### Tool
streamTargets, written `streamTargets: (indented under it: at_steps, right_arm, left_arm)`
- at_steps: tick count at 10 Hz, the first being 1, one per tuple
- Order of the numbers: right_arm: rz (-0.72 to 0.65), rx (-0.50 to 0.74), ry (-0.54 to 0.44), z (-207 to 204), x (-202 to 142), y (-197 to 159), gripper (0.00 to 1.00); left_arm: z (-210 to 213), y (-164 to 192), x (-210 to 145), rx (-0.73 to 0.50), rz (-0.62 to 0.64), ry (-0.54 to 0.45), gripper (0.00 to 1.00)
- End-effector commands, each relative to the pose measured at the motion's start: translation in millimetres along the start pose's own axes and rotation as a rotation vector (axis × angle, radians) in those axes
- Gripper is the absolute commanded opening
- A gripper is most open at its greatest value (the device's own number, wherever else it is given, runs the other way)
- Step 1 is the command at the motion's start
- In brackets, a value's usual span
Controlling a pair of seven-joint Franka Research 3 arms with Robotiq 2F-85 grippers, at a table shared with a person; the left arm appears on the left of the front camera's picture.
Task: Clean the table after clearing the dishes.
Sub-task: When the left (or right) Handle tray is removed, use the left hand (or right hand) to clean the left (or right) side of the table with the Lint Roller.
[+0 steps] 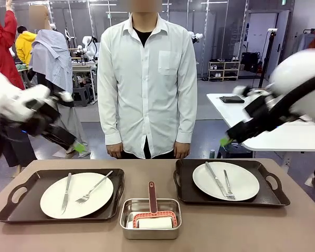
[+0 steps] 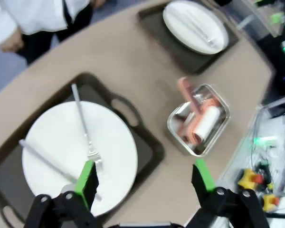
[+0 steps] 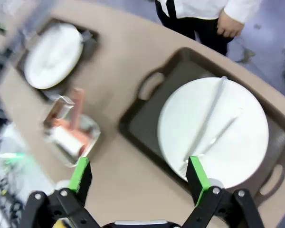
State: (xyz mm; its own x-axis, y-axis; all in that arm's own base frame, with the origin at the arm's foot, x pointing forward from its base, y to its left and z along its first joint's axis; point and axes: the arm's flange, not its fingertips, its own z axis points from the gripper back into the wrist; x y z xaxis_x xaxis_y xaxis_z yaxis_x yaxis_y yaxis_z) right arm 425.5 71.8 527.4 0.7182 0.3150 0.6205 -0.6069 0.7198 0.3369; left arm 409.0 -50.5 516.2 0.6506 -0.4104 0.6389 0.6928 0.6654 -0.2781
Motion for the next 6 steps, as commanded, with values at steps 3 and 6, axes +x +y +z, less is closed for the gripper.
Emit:
streamTargets:
  at_steps: [3, 6]
  right_arm:
    - [-0.309, 0.251, -0.292, 101, -77, -48, 1.00]
    - [-0.498, 0.224, -0.395, 174, -143, -108, 1.00]
  left_arm:
    - [80, 66, -61, -0.229, 0.177, -0.285, 1.00]
    - [154, 120, -121, -0.219, 0.343, -0.523, 1.00]
